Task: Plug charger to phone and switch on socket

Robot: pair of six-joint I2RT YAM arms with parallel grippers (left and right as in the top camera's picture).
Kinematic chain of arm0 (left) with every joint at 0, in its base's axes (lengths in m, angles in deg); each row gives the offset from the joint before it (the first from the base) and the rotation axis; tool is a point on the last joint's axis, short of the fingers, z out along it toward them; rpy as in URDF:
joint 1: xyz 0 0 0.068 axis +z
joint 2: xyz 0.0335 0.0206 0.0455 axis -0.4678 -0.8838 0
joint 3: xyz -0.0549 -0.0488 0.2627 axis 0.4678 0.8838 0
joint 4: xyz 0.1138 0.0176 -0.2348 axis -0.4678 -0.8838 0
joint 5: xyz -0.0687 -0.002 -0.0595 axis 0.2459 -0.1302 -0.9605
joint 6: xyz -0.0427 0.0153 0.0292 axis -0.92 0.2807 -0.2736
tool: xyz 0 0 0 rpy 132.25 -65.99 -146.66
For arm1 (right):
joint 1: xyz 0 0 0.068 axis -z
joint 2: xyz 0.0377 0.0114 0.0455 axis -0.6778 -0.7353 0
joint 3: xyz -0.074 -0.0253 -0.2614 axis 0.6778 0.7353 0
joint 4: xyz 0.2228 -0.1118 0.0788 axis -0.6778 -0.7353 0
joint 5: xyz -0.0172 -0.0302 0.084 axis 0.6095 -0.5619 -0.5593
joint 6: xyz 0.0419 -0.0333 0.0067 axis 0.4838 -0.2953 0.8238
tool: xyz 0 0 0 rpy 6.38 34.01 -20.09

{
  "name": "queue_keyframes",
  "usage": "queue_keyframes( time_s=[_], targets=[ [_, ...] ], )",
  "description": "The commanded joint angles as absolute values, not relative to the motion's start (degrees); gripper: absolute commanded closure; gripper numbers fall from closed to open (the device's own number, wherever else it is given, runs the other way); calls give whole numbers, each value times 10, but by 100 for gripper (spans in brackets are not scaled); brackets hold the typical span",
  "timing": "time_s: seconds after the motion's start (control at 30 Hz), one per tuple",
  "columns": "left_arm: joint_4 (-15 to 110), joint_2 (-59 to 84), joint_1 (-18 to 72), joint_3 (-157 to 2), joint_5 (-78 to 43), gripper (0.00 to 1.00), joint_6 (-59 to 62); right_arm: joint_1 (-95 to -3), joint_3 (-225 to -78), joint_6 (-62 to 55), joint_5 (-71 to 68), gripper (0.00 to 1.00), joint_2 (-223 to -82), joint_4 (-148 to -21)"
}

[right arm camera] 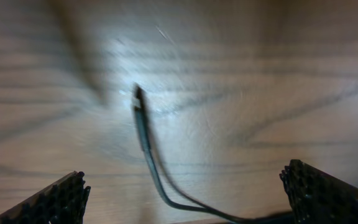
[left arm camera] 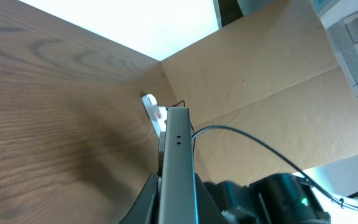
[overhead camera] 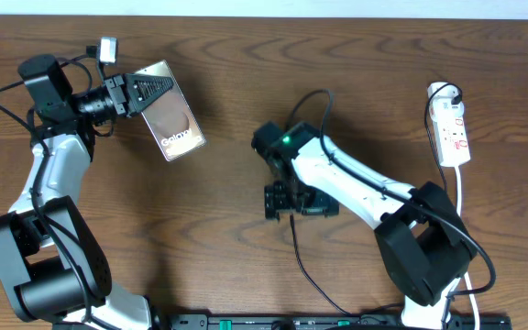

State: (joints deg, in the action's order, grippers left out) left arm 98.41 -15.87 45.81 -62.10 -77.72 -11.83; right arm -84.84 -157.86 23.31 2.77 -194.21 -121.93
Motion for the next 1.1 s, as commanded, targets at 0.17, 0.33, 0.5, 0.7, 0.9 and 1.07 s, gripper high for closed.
queue_keyframes(
  time_s=[0.17, 0.33, 0.5, 0.7, 0.9, 1.07],
  targets=[
    [986, -146, 459, -622, -796, 93, -113, -889, -1524, 291, 26, 1, -1938, -1154],
    [986, -146, 459, -622, -796, 93, -113, -898, -1503, 291, 14, 1, -1938, -1093],
    [986, -146, 459, -622, -796, 93, -113, -898, -1503, 291, 15, 1, -1938, -1065],
    [986, -146, 459, -622, -796, 92, -113, -901, -1503, 288, 17, 1, -1938, -1063],
    [986, -146, 459, -622, -796, 93, -113, -892, -1503, 288, 1, 1, -1938, -1054],
    [986, -146, 459, -622, -796, 92, -113, -866, -1503, 282, -30, 1, -1944, -1075]
  ],
)
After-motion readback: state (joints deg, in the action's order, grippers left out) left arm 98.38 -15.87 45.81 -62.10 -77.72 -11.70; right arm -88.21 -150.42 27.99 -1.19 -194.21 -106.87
